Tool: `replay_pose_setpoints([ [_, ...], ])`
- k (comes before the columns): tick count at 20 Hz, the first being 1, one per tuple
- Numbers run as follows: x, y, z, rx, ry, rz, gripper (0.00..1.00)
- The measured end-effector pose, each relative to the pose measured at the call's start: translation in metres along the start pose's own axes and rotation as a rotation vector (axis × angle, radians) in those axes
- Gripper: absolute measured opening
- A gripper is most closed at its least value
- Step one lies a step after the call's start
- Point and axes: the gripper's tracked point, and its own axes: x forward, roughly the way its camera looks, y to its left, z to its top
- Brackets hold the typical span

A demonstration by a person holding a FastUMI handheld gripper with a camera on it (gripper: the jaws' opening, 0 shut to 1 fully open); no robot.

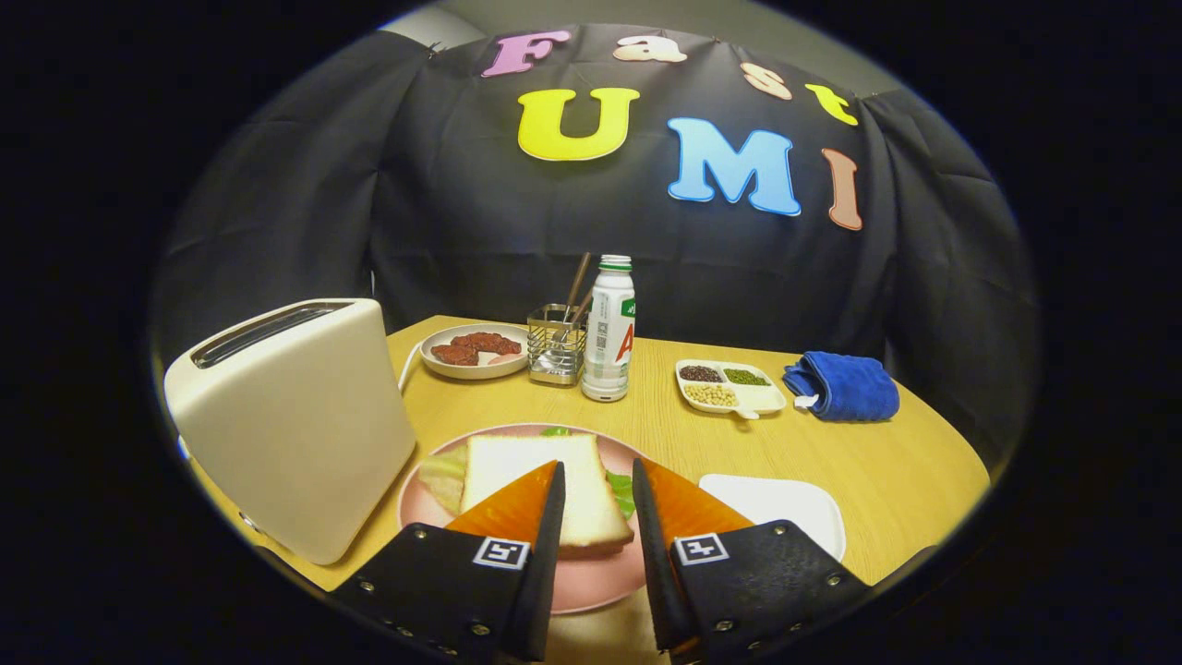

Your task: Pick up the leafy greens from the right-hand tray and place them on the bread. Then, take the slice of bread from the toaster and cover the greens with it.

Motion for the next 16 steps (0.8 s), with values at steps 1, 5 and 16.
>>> replay_pose_setpoints([
  [1, -0.001, -0.002, 0.002, 0.012, -0.014, 0.012, 0.43],
  [5, -0.016, -0.025, 0.015, 0.035, -0.077, 0.017, 0.43],
  [16, -0.042, -0.104, 0.035, 0.081, -0.183, -0.032, 0.43],
])
